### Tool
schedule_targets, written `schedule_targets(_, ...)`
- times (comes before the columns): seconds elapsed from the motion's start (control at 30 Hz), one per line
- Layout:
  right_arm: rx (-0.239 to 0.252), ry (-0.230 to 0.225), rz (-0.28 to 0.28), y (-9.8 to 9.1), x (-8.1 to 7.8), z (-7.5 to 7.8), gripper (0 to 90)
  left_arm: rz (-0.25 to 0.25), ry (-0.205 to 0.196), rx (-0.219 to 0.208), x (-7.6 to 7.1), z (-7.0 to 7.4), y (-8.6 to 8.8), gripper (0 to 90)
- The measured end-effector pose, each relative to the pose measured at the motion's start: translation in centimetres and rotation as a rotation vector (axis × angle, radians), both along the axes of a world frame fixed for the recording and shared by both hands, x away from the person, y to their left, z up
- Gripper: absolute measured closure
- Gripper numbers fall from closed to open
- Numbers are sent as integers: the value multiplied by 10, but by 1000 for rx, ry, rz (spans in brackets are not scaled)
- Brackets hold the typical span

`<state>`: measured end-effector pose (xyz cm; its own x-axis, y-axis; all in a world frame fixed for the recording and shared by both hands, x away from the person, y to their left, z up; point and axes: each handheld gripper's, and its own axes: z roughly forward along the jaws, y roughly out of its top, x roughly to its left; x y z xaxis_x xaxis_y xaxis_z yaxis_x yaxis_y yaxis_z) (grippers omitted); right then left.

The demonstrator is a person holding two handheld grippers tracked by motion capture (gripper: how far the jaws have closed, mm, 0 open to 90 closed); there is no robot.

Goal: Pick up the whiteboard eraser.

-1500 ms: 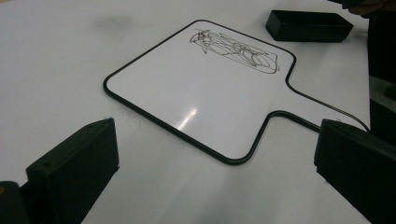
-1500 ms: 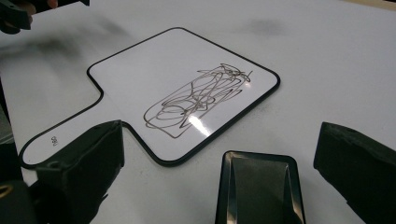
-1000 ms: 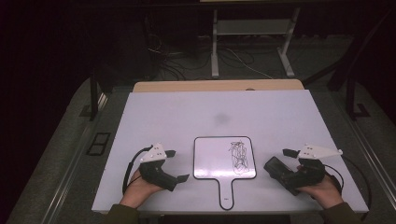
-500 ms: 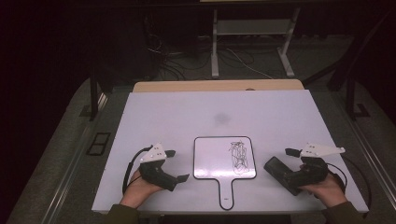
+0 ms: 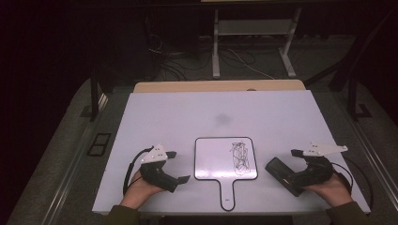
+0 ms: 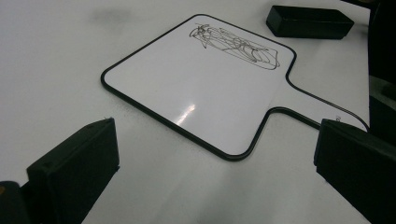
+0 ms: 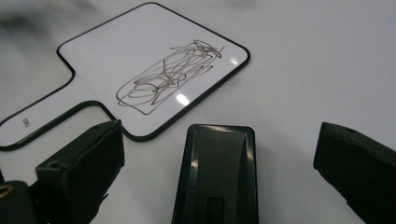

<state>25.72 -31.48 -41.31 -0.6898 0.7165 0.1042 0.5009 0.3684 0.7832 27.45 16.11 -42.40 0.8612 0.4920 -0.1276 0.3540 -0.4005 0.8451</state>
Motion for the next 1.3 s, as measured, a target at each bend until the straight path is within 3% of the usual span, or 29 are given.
schedule_targets(0.17,-26,12,-19,-1,-1,1,7,-1,1,1,0,0,1,0)
schedule_targets(0.33,-52,58,-4,0,0,-2,16,-3,4,1,0,-1,1,0)
schedule_targets(0.67,-116,105,11,3,1,-10,17,0,12,-7,0,-2,1,0)
schedule_targets(1.3,-197,135,-1,10,0,-18,16,-8,14,-7,0,-2,0,0)
